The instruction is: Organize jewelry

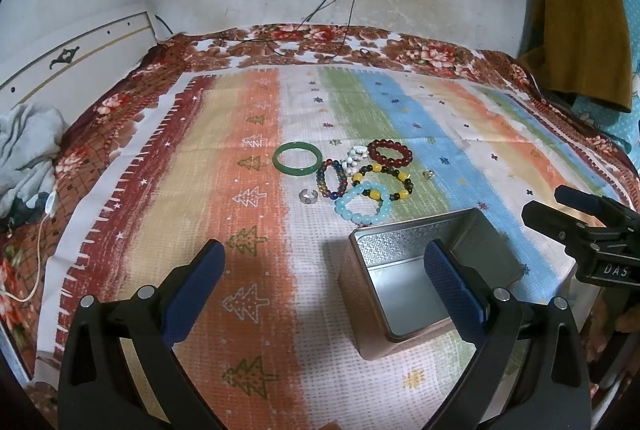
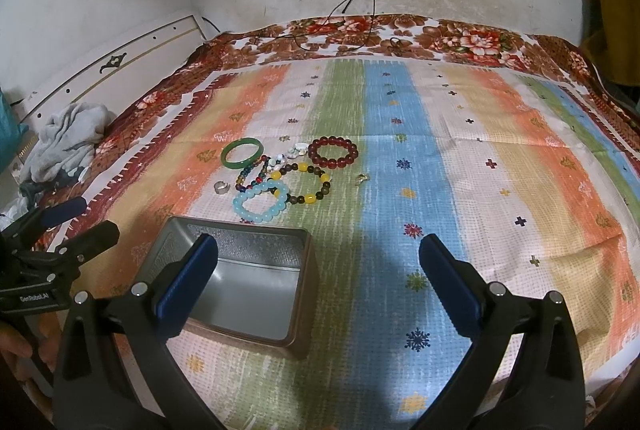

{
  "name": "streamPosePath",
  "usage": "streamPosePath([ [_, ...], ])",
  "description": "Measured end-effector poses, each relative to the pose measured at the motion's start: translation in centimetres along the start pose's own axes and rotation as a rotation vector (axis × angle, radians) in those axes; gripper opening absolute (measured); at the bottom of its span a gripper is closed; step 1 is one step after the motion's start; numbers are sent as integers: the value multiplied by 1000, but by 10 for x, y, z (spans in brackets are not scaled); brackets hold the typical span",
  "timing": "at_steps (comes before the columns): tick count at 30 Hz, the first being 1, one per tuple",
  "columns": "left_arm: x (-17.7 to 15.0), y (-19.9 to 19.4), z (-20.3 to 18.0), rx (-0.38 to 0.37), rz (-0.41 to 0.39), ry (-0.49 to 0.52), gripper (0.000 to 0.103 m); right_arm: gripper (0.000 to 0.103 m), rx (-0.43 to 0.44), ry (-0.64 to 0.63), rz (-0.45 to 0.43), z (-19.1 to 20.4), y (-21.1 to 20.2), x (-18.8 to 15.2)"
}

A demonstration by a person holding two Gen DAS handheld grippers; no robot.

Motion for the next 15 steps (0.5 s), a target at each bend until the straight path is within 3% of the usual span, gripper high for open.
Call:
streamPosePath([
  [15, -2, 3, 1, 9, 22, -16, 97, 99, -7, 30, 0, -9, 2, -2],
])
Point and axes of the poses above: each gripper's, at about its wrist camera, not at the fingertips, and y roughly the way its jaws point, z to its left, x to its top, the point moved 10 cm from there along y, roughly the way its jaws point, and after that the axes turned 5 degrees about z, right-handed, at the moved point
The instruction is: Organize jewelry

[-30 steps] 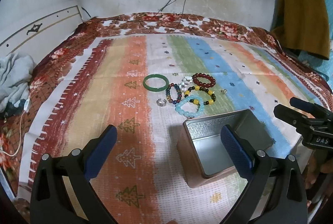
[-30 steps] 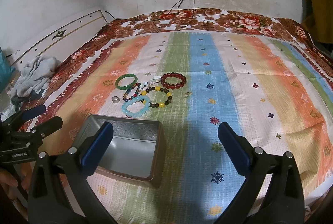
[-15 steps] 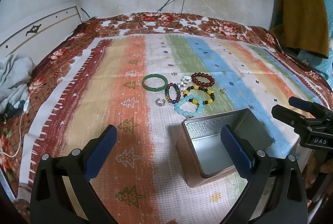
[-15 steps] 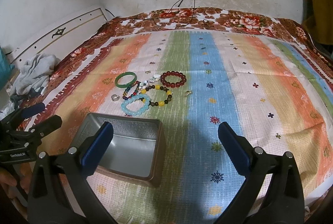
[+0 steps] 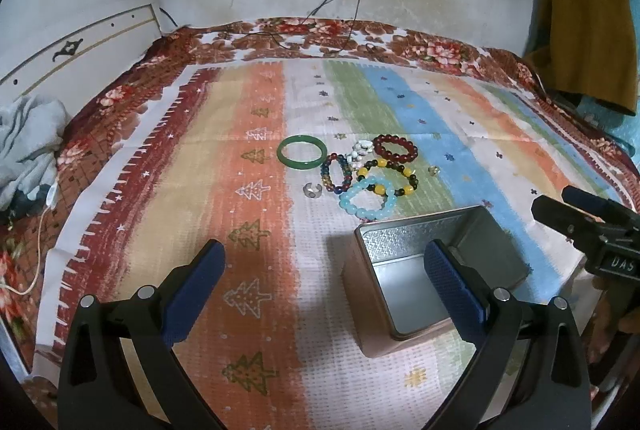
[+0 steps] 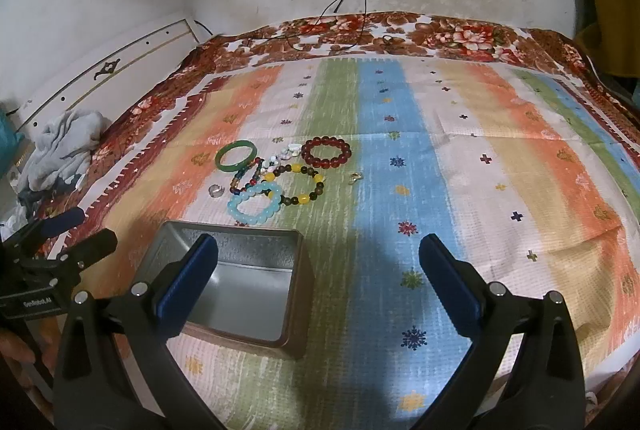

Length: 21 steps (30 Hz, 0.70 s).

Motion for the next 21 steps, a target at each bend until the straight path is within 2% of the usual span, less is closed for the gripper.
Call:
streamPosePath([
  [21, -1, 0, 1, 3, -1, 1, 97, 99, 7, 5, 32, 2, 8, 1],
])
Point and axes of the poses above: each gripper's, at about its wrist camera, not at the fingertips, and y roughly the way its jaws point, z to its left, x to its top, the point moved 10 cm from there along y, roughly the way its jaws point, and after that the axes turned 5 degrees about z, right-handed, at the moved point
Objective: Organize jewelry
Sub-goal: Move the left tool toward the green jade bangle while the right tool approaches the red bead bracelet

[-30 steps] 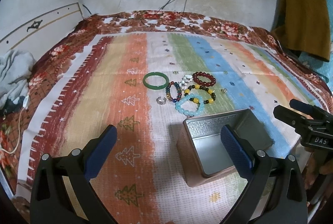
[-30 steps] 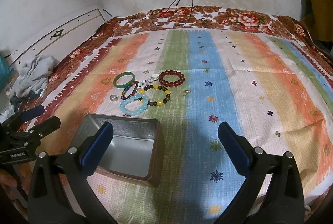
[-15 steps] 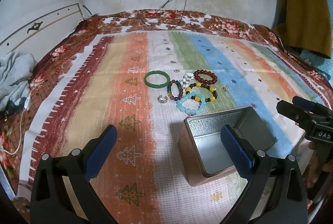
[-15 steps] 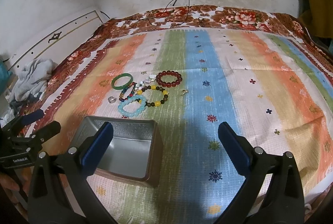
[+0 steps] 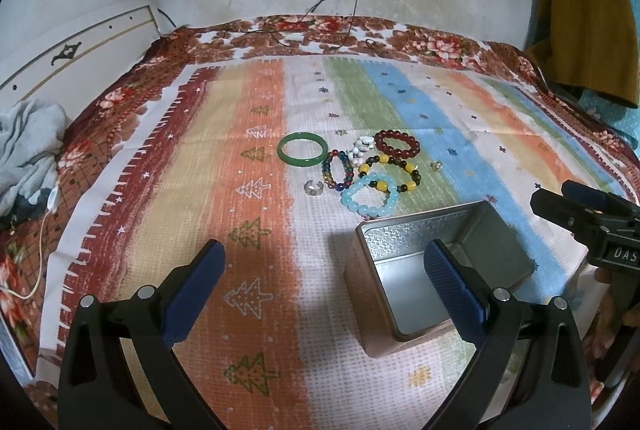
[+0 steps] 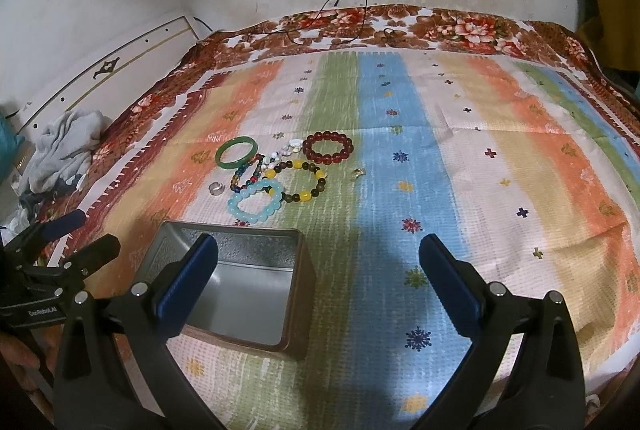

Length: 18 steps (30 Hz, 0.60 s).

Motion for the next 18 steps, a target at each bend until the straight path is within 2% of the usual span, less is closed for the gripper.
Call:
streamPosePath([
  [8, 1, 3, 5, 20, 3, 4, 97, 99, 30, -24, 38, 8, 10, 1],
  [18, 18, 17, 3, 31, 26, 12, 97, 99, 15, -40, 46, 6, 18, 10],
])
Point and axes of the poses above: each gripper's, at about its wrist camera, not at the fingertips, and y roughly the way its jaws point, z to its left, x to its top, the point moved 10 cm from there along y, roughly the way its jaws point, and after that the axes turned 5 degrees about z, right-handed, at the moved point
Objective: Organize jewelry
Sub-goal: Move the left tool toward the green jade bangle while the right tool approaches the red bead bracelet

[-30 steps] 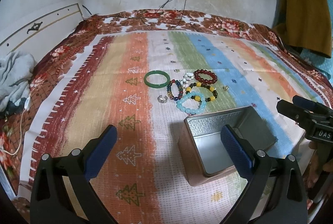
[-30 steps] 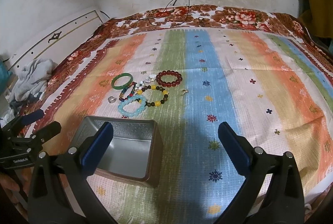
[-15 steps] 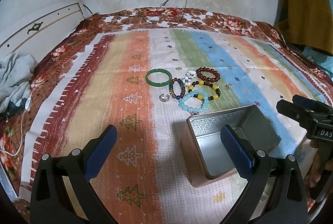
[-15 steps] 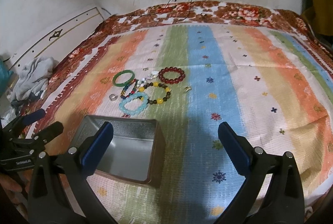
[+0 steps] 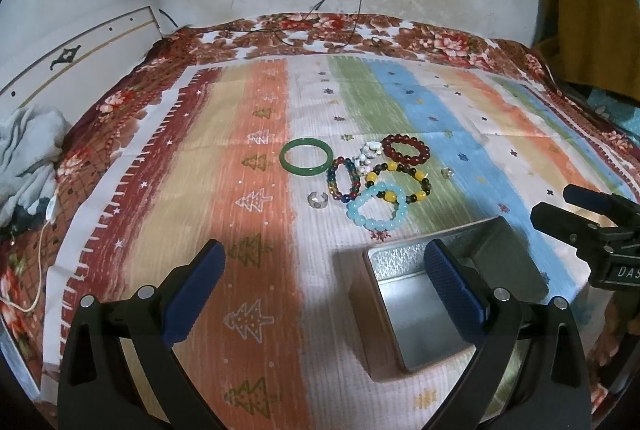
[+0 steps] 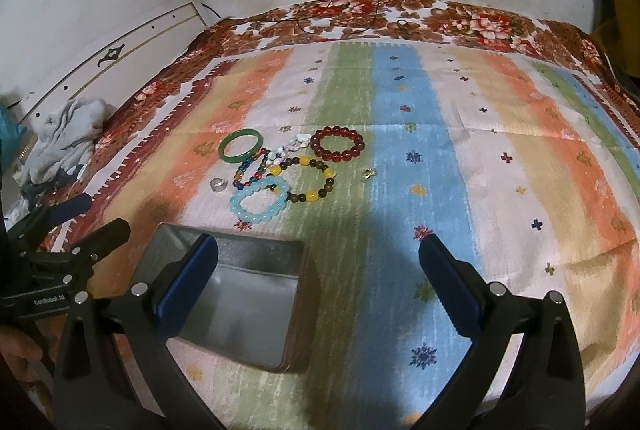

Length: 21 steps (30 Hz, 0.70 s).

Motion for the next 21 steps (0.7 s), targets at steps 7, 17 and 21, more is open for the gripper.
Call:
streamPosePath([
  [7, 13, 22, 4, -50, 75, -33, 97, 99, -10, 6, 27, -8, 12, 12],
  [17, 36, 51, 11, 2, 112, 9, 97, 99, -8, 28, 55, -16, 37, 36],
  [21, 44, 59, 11, 18, 113, 24, 97, 99, -4, 40, 67, -19, 43, 40],
])
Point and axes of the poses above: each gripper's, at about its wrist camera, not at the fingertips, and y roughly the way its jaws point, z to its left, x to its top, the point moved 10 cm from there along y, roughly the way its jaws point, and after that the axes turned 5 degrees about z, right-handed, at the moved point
